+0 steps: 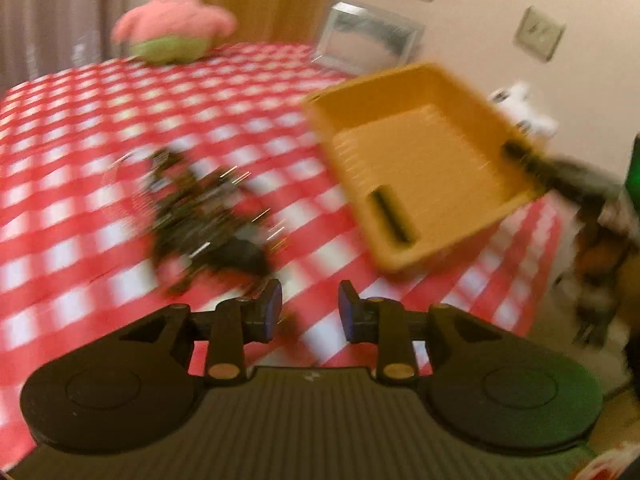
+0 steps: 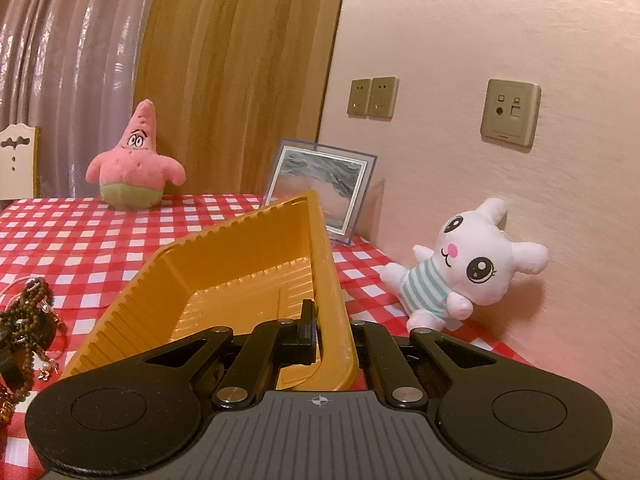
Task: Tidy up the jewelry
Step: 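Carry the black item into the tray held by the right tool and release, then grasp a dark bead bracelet from the pile with the left tool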
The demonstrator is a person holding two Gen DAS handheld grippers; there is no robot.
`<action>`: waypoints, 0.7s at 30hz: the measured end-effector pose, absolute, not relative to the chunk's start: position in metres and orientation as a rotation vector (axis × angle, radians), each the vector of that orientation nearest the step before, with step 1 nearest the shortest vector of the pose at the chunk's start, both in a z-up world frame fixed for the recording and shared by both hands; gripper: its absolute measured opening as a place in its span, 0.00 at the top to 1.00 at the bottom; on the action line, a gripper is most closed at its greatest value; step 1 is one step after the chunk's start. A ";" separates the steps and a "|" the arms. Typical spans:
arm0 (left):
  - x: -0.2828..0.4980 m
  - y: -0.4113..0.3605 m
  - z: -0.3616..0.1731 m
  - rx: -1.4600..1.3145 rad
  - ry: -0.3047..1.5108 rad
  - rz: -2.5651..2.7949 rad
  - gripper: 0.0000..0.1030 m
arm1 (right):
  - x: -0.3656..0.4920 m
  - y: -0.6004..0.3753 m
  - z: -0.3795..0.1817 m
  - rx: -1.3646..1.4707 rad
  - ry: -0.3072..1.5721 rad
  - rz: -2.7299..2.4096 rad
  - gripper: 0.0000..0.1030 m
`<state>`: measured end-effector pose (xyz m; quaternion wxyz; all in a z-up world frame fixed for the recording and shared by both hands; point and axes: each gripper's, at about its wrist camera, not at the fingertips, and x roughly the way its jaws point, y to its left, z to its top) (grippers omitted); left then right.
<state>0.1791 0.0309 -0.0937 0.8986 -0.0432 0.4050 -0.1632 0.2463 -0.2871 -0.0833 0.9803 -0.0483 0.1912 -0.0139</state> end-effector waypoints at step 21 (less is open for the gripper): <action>0.161 0.000 -0.123 0.077 0.892 -0.390 0.81 | 0.242 -0.285 -0.079 -0.115 0.392 -0.034 0.96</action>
